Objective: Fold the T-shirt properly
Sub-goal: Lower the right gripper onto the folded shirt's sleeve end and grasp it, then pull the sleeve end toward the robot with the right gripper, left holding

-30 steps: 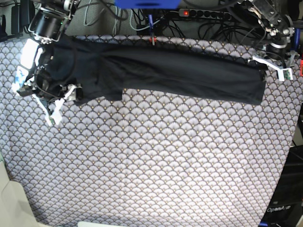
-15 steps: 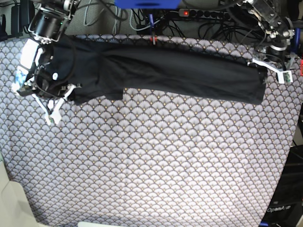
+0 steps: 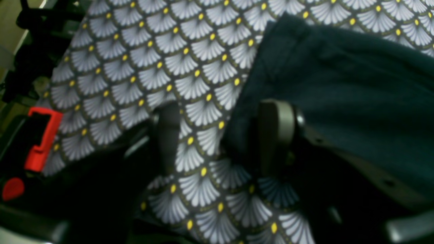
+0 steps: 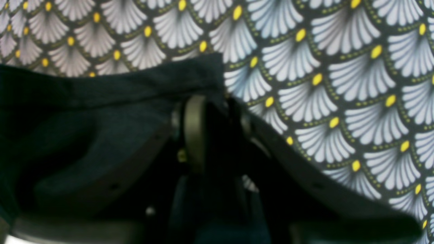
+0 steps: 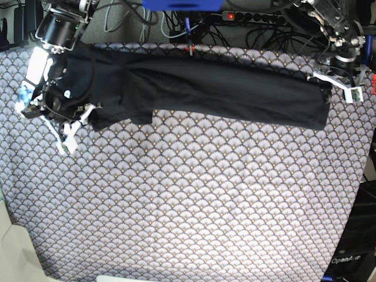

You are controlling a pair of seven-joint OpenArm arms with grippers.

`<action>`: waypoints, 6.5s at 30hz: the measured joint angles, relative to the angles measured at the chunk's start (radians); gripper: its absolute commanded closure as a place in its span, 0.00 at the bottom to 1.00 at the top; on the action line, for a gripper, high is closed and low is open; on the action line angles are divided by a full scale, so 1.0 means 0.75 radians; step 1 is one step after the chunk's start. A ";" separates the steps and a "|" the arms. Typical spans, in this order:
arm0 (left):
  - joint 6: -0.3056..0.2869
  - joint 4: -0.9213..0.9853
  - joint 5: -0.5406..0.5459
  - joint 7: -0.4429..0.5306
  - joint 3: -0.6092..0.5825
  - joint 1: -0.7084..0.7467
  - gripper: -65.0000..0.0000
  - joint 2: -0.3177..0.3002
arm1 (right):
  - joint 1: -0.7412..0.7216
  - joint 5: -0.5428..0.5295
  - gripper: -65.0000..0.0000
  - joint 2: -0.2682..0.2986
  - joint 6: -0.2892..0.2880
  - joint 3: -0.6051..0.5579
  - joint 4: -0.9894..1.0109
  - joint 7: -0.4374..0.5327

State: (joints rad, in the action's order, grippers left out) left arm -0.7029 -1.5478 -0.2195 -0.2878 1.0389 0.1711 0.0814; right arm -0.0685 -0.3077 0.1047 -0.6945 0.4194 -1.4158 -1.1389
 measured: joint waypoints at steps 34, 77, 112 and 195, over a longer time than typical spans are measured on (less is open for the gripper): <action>0.001 0.002 0.001 0.000 -0.002 -0.004 0.46 0.001 | 0.157 0.055 1.00 -0.048 -0.006 -0.020 -0.443 -0.095; 0.003 0.068 -0.009 -0.001 -0.003 -0.070 0.46 -0.038 | 0.583 0.050 1.00 -0.040 -0.006 0.211 -0.691 0.020; 0.004 0.069 0.001 -0.001 -0.003 -0.069 0.46 -0.038 | 0.522 -0.026 0.91 0.033 -0.006 0.222 -0.355 0.062; 0.009 0.143 0.154 -0.105 -0.106 -0.077 0.37 0.023 | 0.506 0.052 0.65 0.111 -0.010 0.259 -0.643 -0.189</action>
State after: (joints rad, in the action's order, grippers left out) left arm -0.6960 -1.4403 -0.1043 -0.3668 0.9592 0.1135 0.0990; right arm 0.3107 -0.2687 0.1879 -0.7021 0.6140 -1.8984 -1.2804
